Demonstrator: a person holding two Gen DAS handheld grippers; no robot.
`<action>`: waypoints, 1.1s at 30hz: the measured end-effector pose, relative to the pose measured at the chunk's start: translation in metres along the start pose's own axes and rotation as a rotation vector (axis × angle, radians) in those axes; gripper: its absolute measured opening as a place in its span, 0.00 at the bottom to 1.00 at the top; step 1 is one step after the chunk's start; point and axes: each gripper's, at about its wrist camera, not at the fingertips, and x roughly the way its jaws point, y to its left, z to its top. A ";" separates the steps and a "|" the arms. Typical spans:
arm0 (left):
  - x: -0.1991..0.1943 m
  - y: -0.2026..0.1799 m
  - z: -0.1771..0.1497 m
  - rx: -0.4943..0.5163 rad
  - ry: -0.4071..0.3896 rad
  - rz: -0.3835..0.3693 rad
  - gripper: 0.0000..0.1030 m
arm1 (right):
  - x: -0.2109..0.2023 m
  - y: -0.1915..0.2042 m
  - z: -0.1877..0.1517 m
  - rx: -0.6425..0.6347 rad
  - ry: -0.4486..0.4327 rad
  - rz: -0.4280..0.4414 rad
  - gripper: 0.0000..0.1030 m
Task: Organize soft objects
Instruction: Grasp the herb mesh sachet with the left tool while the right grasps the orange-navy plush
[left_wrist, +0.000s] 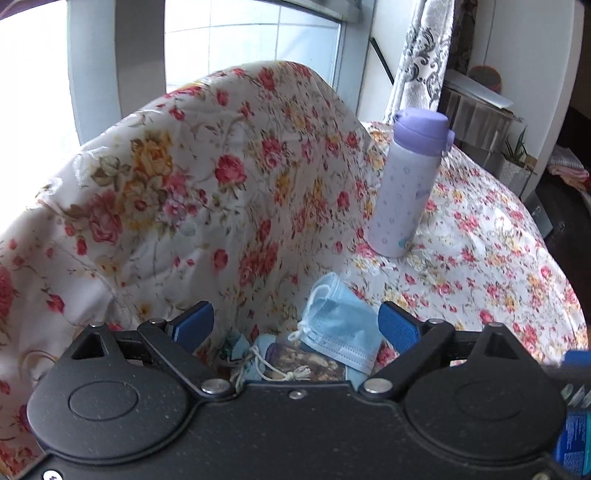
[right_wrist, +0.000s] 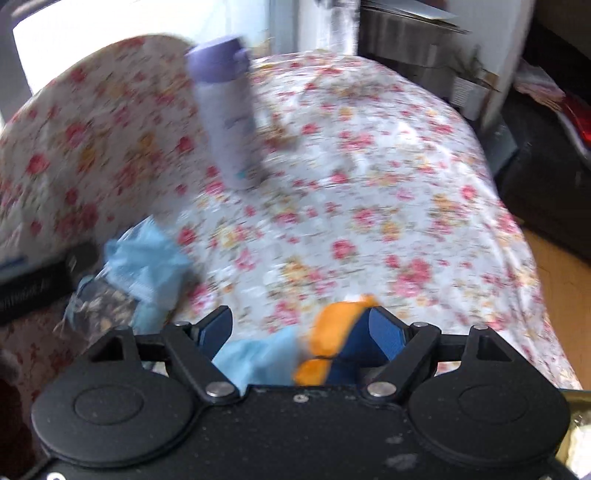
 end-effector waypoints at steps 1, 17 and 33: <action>0.001 -0.002 0.000 0.008 0.007 -0.004 0.90 | 0.000 -0.009 0.003 0.027 0.009 -0.006 0.79; 0.032 -0.018 -0.011 0.103 0.215 -0.067 0.90 | 0.068 -0.025 0.000 0.080 0.238 -0.014 0.76; 0.031 -0.022 -0.017 0.180 0.231 -0.065 0.93 | 0.060 -0.039 0.002 0.138 0.199 0.065 0.43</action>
